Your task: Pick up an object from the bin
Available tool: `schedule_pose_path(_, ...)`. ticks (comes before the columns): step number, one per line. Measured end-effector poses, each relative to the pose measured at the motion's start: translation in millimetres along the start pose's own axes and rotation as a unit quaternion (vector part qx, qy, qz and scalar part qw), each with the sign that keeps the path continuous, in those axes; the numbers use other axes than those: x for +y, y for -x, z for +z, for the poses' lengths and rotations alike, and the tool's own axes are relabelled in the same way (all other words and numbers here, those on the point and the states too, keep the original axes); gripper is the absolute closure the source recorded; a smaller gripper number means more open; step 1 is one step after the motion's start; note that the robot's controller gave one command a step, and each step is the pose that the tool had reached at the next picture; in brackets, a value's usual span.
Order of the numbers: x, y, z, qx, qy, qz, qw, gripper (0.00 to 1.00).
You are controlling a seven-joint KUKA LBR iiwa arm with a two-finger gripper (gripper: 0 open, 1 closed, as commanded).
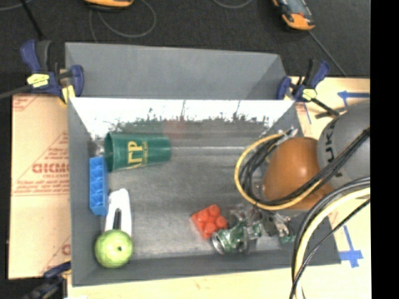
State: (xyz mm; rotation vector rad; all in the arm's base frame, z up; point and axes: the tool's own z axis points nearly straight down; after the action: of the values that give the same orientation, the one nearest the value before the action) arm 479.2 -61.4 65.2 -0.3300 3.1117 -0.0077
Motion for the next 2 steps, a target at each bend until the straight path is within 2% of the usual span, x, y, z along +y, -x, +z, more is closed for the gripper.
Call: schedule_pose_path(2,0.3,-0.3,-2.6,0.0029,0.002,-0.001,1.0,1.0)
